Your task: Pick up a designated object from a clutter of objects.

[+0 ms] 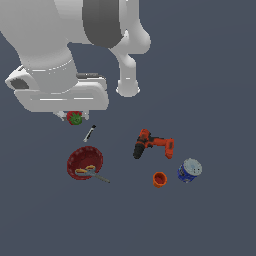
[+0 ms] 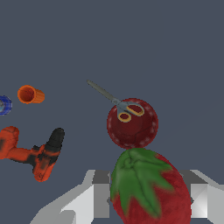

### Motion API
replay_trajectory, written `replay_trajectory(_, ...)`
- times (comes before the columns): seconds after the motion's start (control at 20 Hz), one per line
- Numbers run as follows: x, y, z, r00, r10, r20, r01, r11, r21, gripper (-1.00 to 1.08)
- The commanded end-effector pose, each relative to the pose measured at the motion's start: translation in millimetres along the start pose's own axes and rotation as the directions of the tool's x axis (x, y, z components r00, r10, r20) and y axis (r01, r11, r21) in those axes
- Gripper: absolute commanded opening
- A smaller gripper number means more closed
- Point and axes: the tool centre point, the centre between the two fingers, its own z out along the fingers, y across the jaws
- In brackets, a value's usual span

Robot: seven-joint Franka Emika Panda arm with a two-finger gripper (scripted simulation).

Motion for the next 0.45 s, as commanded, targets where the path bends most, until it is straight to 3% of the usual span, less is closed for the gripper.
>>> replay_trajectory(0.0,-1.4,9.8,-12.3,1.0,-0.001,0.001,0.001,1.0,0.0,-1.0)
replay_trajectory(0.4,-2.1,22.4,-27.0,1.0,-0.001,0.001,0.001,1.0,-0.001,-1.0)
